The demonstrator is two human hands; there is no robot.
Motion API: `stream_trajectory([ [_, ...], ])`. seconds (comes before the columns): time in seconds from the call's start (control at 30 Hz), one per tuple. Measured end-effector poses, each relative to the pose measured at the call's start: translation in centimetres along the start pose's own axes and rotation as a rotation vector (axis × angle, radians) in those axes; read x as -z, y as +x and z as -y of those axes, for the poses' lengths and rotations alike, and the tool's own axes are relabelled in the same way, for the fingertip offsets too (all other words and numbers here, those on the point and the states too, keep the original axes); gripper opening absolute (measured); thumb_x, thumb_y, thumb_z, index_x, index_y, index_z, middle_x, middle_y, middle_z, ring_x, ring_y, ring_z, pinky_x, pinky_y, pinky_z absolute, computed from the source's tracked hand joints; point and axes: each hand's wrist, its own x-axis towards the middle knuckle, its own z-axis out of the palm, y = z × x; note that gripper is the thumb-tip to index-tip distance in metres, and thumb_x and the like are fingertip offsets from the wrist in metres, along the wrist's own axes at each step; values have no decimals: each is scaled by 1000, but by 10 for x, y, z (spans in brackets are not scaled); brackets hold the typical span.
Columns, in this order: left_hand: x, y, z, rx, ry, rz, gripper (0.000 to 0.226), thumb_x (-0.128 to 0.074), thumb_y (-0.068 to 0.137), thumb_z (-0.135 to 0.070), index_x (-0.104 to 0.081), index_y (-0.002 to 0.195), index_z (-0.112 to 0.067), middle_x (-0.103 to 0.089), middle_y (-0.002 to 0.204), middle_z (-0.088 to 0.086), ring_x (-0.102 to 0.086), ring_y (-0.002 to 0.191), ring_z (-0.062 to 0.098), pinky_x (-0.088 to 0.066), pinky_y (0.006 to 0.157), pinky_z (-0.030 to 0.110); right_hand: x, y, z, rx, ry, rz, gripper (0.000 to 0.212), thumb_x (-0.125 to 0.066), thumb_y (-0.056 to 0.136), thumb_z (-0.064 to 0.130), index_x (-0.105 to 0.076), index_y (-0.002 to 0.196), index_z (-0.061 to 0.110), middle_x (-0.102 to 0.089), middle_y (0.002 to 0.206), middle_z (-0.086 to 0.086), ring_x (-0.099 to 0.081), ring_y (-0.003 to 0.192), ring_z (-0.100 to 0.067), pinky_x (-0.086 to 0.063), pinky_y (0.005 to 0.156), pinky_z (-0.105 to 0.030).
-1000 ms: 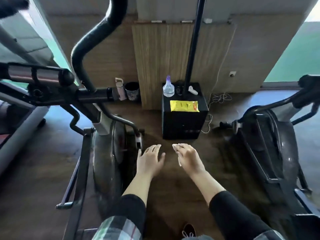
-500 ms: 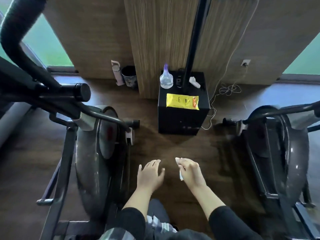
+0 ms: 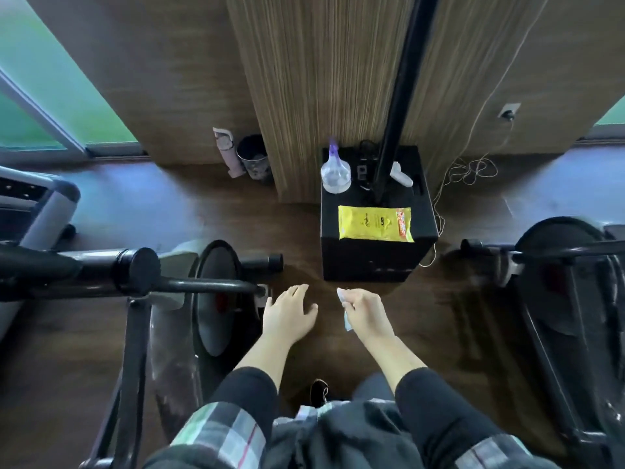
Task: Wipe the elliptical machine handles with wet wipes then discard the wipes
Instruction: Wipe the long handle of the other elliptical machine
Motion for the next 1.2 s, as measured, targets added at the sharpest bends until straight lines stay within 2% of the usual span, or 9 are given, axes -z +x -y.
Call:
stream_trajectory([
  [0.07,13,20,0,18,-15,-7,54,-43,96,-42,-33,147,-26,-35,152,-10,-35,139,13,-20,118,42,2,20,13,8,37,-9,26,-45,92,15,-62,90,-5,-67,81,-18,-63,78,-18,-52,75,-38],
  [0.27,37,82,-13,53,-46,-8,55,-44,97,-41,-31,148,-25,-32,154,-7,-33,140,14,-16,119,45,18,91,44,182,-84,-13,37,-49,94,9,-46,58,15,-43,51,5,-44,50,-4,-32,58,-13],
  [0.4,57,148,-22,111,-98,-49,56,-44,97,-42,-29,148,-26,-32,154,-8,-30,141,12,-16,118,44,30,175,67,282,-178,44,29,-50,91,3,-51,62,3,-41,53,1,-35,50,-7,-32,56,-24],
  [0.5,76,190,-25,204,-164,-89,57,-45,95,-44,-31,147,-26,-33,154,-10,-31,141,11,-17,117,44,44,236,93,365,-235,95,27,-52,88,0,-55,62,0,-54,59,-8,-51,57,-17,-41,57,-32],
  [0.6,94,218,-23,291,-212,-149,56,-46,95,-44,-34,146,-27,-34,153,-13,-32,140,10,-17,117,44,49,279,123,414,-260,115,36,-51,87,-1,-40,53,4,-41,48,0,-41,50,-11,-32,50,-22],
  [0.83,122,252,0,460,-281,-165,53,-42,96,-43,-34,146,-26,-33,152,-12,-28,141,8,-6,120,48,9,334,162,559,-329,247,26,-58,88,2,-54,63,-3,-30,51,12,-37,57,-12,-28,59,-22],
  [0.9,130,261,14,499,-285,-168,53,-42,96,-44,-35,145,-26,-34,151,-12,-29,141,7,-5,120,48,-6,344,175,567,-312,289,20,-59,89,3,-63,71,-4,-36,53,17,-43,63,-14,-26,62,-13],
  [1.0,146,275,40,546,-295,-184,54,-43,95,-43,-35,145,-25,-34,151,-12,-30,140,8,-6,120,49,-37,366,194,582,-314,373,16,-59,90,11,-71,87,1,-68,77,-6,-62,78,-23,-35,68,-15],
  [1.2,186,312,109,597,-331,-215,55,-42,95,-44,-33,147,-28,-32,153,-12,-29,141,8,-7,120,48,-91,407,260,678,-311,403,16,-59,91,12,-73,92,3,-72,91,-12,-65,89,-24,-46,79,-28],
])
